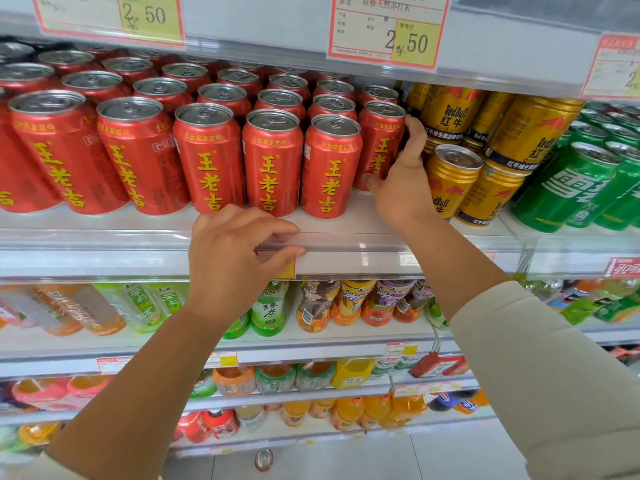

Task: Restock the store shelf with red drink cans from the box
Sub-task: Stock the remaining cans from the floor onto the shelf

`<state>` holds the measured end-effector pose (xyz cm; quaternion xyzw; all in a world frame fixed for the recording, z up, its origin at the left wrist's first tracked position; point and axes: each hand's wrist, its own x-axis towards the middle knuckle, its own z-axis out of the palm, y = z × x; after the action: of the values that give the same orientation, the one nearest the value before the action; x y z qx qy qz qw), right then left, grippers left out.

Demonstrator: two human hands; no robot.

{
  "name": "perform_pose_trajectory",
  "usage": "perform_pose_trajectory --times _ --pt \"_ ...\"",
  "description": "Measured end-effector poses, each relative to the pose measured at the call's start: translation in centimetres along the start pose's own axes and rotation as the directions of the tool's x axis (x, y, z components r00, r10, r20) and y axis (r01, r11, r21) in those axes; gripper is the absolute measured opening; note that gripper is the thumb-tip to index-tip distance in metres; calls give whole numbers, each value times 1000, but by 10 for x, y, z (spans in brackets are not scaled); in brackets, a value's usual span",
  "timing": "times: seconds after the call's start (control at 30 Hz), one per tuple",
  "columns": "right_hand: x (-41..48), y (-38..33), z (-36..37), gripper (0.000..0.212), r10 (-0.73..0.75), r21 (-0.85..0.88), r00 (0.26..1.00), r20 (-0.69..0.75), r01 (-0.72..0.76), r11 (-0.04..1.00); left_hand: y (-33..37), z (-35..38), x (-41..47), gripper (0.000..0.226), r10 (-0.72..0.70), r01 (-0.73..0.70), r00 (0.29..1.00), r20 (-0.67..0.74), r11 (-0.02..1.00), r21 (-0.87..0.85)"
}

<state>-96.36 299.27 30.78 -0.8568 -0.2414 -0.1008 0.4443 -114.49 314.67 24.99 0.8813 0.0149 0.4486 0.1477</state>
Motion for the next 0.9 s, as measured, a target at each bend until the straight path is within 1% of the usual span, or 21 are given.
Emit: perform_pose_trajectory --times 0.2,0.4,0.47,0.5,0.57,0.63,0.67,0.73,0.8,0.83,0.87,0.9 --pt "-3 -2 1 93 10 -11 1000 -15 -10 1000 0 -1 1 28 -5 5 1000 12 1000 -12" --pt "-19 -14 -13 94 55 -31 998 26 -54 998 2 -3 2 30 -67 69 996 66 997 -32" --pt "-32 -20 -20 91 58 -6 998 19 -58 998 4 -7 4 32 -98 103 993 67 992 -67" --pt "-42 -22 -24 86 50 26 999 1 -50 998 7 -10 3 31 -116 121 992 51 987 -106" --pt "-68 -25 -31 66 3 134 997 -78 7 991 18 -19 -1 25 -120 116 993 -15 979 -166" --pt "-101 -23 -39 42 -68 248 974 -218 122 961 34 -23 -15 17 -50 39 997 -63 987 -154" --pt "-119 -19 -42 34 -91 284 953 -291 176 943 43 -22 -27 16 -10 2 999 -51 986 -167" --pt "-152 -4 -47 26 -83 334 920 -382 221 916 58 -13 -57 17 30 -16 998 51 968 -249" --pt "-185 25 -45 25 -30 364 918 -396 187 912 65 7 -97 18 3 68 975 223 948 -310" --pt "-202 42 -41 25 21 365 921 -390 134 921 64 19 -121 19 -32 141 943 331 940 -312" --pt "-220 63 -36 23 84 355 924 -374 59 933 62 33 -147 20 -79 228 891 447 930 -290" --pt "-239 85 -29 22 151 337 926 -345 -28 941 59 46 -174 19 -138 322 822 552 913 -250"
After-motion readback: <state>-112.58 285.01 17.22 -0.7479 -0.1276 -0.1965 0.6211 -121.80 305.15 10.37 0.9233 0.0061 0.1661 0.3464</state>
